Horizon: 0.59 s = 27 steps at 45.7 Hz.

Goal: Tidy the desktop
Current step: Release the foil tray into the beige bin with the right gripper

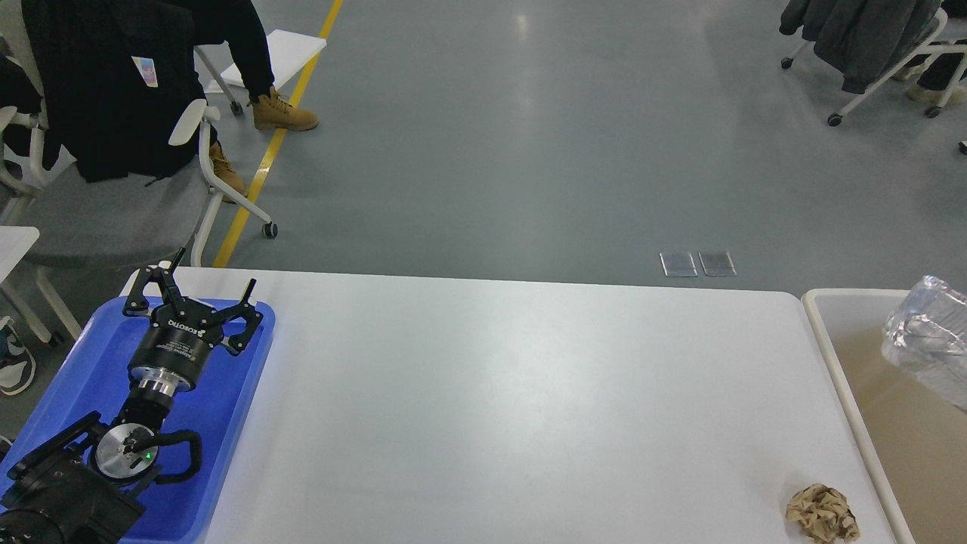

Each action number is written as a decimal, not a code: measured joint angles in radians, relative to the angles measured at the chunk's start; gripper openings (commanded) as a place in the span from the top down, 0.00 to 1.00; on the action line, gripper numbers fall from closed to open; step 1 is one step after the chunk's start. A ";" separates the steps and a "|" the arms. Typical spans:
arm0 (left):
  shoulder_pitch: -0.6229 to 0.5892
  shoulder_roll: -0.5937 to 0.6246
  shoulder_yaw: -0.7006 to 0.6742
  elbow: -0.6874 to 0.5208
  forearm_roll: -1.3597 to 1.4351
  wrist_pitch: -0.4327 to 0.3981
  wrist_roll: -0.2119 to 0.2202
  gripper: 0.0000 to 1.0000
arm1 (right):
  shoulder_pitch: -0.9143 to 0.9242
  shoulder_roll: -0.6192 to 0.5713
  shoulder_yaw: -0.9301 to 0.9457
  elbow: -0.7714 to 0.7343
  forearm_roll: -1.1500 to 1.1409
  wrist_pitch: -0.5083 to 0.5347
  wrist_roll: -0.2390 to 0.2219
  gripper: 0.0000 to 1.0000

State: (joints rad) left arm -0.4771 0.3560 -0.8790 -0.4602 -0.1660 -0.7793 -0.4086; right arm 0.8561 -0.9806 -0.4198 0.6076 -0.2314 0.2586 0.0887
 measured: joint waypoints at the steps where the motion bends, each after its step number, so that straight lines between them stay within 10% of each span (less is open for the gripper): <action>1: 0.000 0.000 0.000 0.000 0.000 0.000 0.000 0.01 | -0.008 0.004 0.009 -0.009 0.000 -0.001 0.000 1.00; 27: 0.001 0.000 0.000 0.000 0.000 0.000 -0.001 0.01 | -0.212 0.164 0.173 -0.243 0.027 -0.010 -0.001 1.00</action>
State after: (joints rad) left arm -0.4766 0.3558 -0.8790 -0.4602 -0.1656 -0.7792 -0.4096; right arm 0.6445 -0.8165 -0.2466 0.3644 -0.2042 0.2490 0.0876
